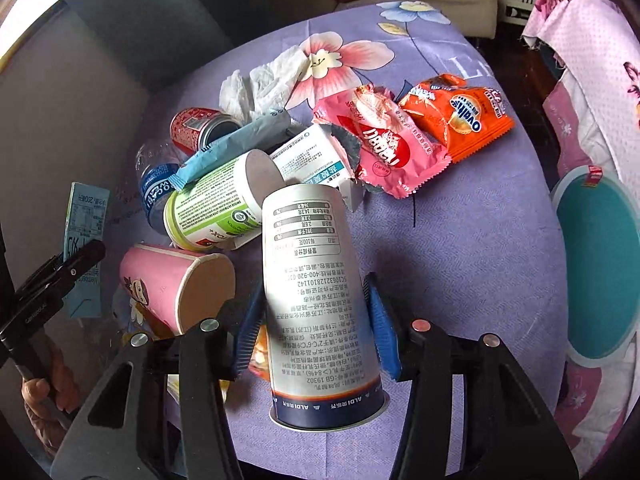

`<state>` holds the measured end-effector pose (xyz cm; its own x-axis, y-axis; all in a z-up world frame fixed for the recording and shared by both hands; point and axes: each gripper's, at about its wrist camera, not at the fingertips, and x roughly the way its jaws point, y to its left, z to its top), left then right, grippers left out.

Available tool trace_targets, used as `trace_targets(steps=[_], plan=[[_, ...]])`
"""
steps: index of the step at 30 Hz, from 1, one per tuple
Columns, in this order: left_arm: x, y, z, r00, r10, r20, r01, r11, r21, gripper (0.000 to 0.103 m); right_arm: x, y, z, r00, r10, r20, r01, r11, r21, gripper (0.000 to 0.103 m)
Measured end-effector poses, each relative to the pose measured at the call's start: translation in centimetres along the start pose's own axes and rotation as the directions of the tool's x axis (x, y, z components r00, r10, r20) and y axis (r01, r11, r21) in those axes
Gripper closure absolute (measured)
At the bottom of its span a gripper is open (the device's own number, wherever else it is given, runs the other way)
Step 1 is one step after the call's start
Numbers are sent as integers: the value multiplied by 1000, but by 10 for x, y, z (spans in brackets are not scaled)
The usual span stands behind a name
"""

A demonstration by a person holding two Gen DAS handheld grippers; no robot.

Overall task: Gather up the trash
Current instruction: 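Carry both items over the teal wastebasket and open both tools to drop them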

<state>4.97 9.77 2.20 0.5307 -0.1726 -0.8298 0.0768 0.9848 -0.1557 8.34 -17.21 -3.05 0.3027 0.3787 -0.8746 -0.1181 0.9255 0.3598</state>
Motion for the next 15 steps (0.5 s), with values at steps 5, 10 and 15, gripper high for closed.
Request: trace_targets(steps=[5,10,15], plan=[[-1,-47,8,998,-63,-14,64,995,76,52,-21,-13,1,996,44,76,-47,998,41,56],[21,-113,18,992,-112,-62,121,980,157,52,-51,-55,0,985,60,161,-80,989,124,56],[45,-183,19,982,-147,-117,172,955,243,52,-83,-118,-15,972,21,233,-76,970,231,56]])
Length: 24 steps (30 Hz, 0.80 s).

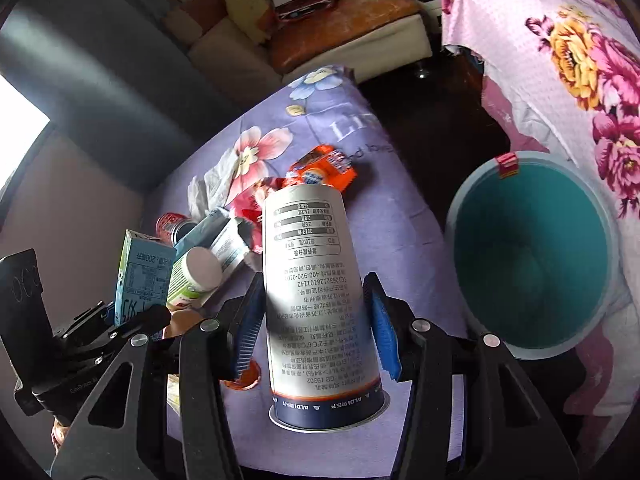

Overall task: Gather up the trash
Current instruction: 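Carry both items over the teal wastebasket and open both tools to drop them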

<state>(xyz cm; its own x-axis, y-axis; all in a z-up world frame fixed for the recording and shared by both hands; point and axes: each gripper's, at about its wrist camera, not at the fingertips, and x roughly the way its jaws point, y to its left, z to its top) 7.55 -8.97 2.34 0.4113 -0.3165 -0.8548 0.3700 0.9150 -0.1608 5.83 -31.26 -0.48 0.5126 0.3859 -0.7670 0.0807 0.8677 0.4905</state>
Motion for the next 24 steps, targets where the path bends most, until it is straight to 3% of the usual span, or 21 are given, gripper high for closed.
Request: trace_targets(steps=[5,11,19,24], plan=[[47,-59,18,997,-29,-67,34,996,87,52,-29,-66,5,995,-75,66,69,993,91,56],[106,-125,34,990,-30,-138,56,982,183,52,-44,-131,1,991,-112,79,96,978,188,56],[155,-174,44,979,-45,-199,92,968,235,51,-45,-175,4,986,-147,72,125,961,246,56],[170,-183,39,972,-46,-229,104,963,247,51,-40,-189,2,987,-151,54,131,955,265,56]])
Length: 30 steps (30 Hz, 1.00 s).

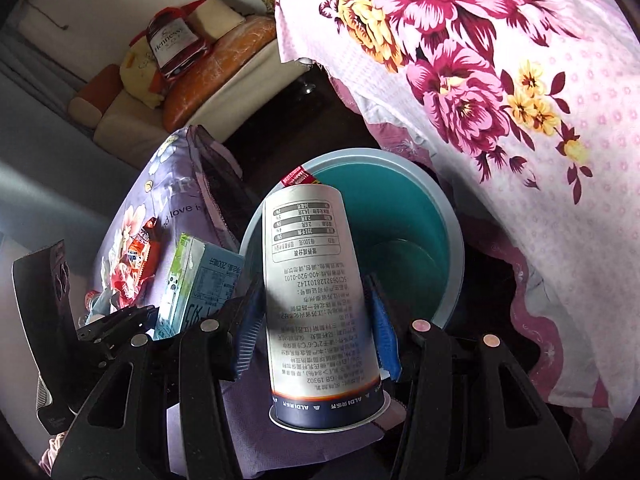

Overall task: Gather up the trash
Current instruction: 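Carry both items over the teal wastebasket and open both tools to drop them, then return both tools to the pile and grasp the white supplement bottle with the right tool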

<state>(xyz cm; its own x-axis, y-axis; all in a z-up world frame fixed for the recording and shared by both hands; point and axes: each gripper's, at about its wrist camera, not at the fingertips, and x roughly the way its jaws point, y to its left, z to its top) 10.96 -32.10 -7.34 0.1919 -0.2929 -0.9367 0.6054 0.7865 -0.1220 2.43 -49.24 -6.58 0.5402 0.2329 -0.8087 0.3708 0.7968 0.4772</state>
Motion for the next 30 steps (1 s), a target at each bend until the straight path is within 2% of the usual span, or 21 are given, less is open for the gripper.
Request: trace_targets(steps=[5,7,10,17,20,22,24,28,30], plan=[[9,4,-6,1000,-12,-17,12,1000,-15,37,12,-5,-3,1000,-1,-27,2,1000,16,56],[5,4,-7,1000,-24,-4,24,1000,-19,33,16,-4,-4,999,-3,-36,4,1000,18,56],[-3,5,-9,1000,-1,21,2,1000,-15,26,20,-3,-5,999,-6,-43,7,1000,16,56],[-22,23,-25,998,-24,51,28,997,-72,15,32,3,-10,996,-42,-74,43,999,3,55],[-31,34,-33,997,-45,61,51,993,-104,14,36,7,-13,995,-56,-87,56,998,-3,54],[-38,39,-37,996,-49,71,57,991,-120,13,36,11,-15,994,-60,-90,60,998,-11,42],[-46,44,-43,996,-47,82,58,989,-134,12,35,16,-17,994,-69,-87,67,998,-21,36],[-61,52,-53,994,-43,103,58,987,-147,12,31,27,-22,994,-77,-83,74,997,-34,29],[-69,55,-60,993,-30,114,47,988,-146,12,27,33,-25,993,-84,-80,81,996,-43,29]])
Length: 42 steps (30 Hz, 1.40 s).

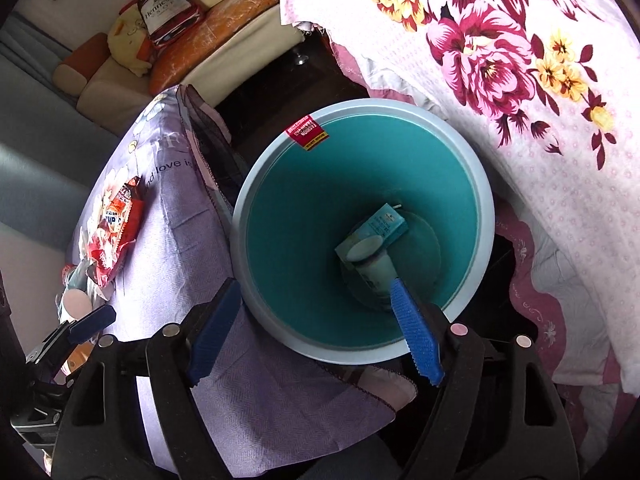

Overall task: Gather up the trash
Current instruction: 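Return both tools to the pile and grasp the white supplement bottle with the right tool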

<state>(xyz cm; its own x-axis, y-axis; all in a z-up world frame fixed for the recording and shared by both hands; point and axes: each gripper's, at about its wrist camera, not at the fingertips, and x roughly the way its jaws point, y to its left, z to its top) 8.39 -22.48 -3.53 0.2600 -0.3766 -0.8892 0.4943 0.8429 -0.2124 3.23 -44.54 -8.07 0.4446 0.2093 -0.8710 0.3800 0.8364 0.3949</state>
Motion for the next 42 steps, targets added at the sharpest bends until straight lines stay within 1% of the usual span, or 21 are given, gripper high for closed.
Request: trace_targets(steps=[5,7,11,18,21,23,27,30,36,38,42], plan=[[-25,14,-17,999,22,32,-21,1000,-16,12,-9,22,-10,1000,-13,-2,13,999,-46,26],[-35,22,-23,999,34,42,-33,999,-26,11,-12,35,-15,1000,-25,0,25,996,-81,23],[-59,43,-39,996,54,66,-49,997,-64,11,-18,62,-25,999,-40,-1,39,987,-158,20],[-105,82,-70,987,107,122,-92,988,-125,11,-23,119,-48,999,-46,-14,40,952,-302,19],[-124,103,-85,981,129,143,-106,982,-158,11,-23,147,-58,998,-48,-29,34,928,-370,19],[-137,118,-98,976,144,160,-114,976,-183,11,-22,169,-66,998,-53,-37,32,904,-425,19],[-159,154,-119,965,179,190,-131,962,-241,10,-21,216,-81,997,-51,-57,12,840,-543,19],[-169,186,-136,955,226,193,-161,939,-303,8,-18,252,-94,996,-44,-76,-12,788,-615,19],[-170,251,-170,958,250,141,-167,884,-436,7,-1,322,-128,990,-40,-133,-74,662,-746,19],[-169,265,-180,959,254,125,-170,870,-463,7,7,343,-139,988,-45,-148,-89,621,-779,19],[-167,285,-191,959,263,103,-180,850,-494,7,22,379,-159,985,-65,-159,-101,530,-842,19]])
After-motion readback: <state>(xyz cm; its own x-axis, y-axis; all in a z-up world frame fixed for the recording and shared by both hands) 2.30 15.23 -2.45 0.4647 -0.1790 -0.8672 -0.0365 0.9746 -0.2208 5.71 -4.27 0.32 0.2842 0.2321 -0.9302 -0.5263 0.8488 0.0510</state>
